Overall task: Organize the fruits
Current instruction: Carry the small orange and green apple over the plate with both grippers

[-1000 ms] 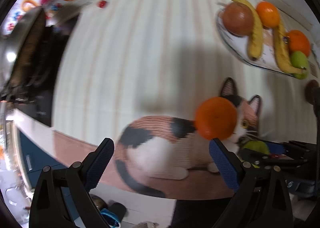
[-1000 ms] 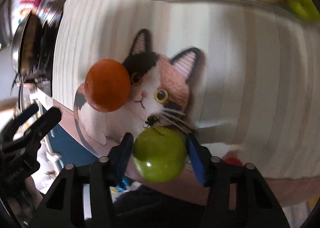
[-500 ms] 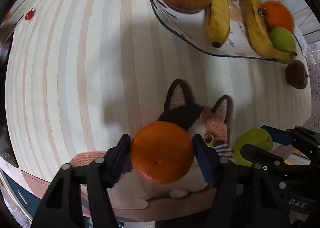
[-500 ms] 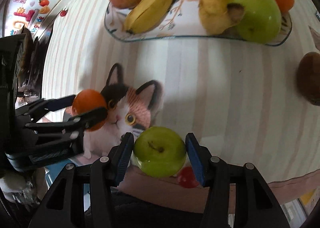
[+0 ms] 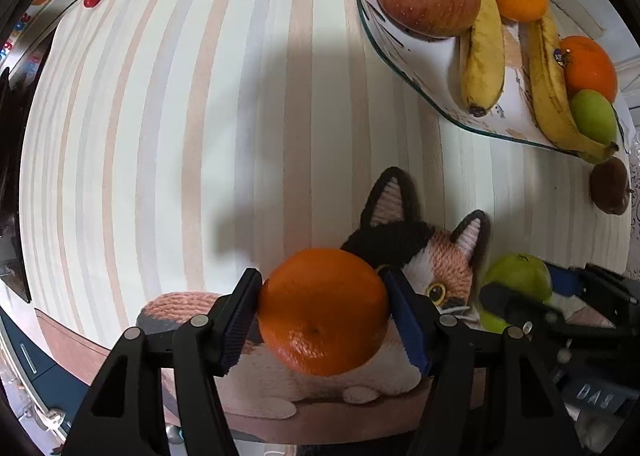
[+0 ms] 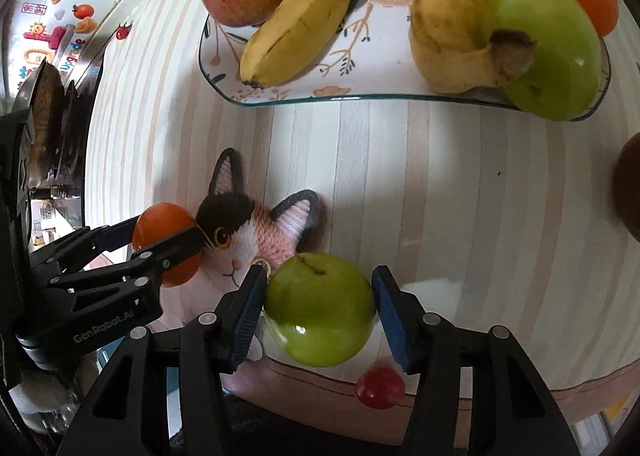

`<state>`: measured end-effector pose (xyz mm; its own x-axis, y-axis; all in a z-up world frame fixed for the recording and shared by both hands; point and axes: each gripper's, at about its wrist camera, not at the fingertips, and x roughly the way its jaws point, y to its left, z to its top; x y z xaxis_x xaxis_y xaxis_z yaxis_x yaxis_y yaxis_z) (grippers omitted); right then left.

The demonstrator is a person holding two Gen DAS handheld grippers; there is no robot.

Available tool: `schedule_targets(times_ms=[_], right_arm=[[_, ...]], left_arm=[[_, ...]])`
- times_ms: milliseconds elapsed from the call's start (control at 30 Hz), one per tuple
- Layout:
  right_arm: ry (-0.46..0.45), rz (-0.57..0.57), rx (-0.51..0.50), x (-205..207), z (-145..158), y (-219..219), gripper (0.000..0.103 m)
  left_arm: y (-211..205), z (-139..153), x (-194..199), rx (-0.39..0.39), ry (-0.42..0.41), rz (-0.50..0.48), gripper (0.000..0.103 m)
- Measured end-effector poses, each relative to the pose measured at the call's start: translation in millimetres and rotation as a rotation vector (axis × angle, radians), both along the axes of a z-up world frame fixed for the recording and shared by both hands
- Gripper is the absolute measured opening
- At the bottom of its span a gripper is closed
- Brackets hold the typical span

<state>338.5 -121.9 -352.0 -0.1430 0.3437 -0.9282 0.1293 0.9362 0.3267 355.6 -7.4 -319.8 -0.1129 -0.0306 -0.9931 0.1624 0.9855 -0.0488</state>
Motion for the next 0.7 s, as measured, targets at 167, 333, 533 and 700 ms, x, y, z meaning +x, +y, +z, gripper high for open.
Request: schedule_targets(times_ms=[167, 333, 533, 700], right_arm=[[0.010, -0.003, 0.025, -4, -3, -2, 0.064], [-0.058, 0.054, -0.016, -4, 2, 2, 0.058], [-0.090, 0.072, -0.030, -7, 8, 6, 0.057], [-0.130, 0.004, 0.005, -5, 25, -11, 0.057]], left_arm=[[-13, -2, -1, 0.001, -0.002, -0.009, 0.062], [3, -11, 0, 0.006, 0.017, 0.011, 0.061], [15, -9, 6, -0.010, 0.005, 0.024, 0.060], [20, 9, 14, -0.050, -0.031, 0.021, 0.060]])
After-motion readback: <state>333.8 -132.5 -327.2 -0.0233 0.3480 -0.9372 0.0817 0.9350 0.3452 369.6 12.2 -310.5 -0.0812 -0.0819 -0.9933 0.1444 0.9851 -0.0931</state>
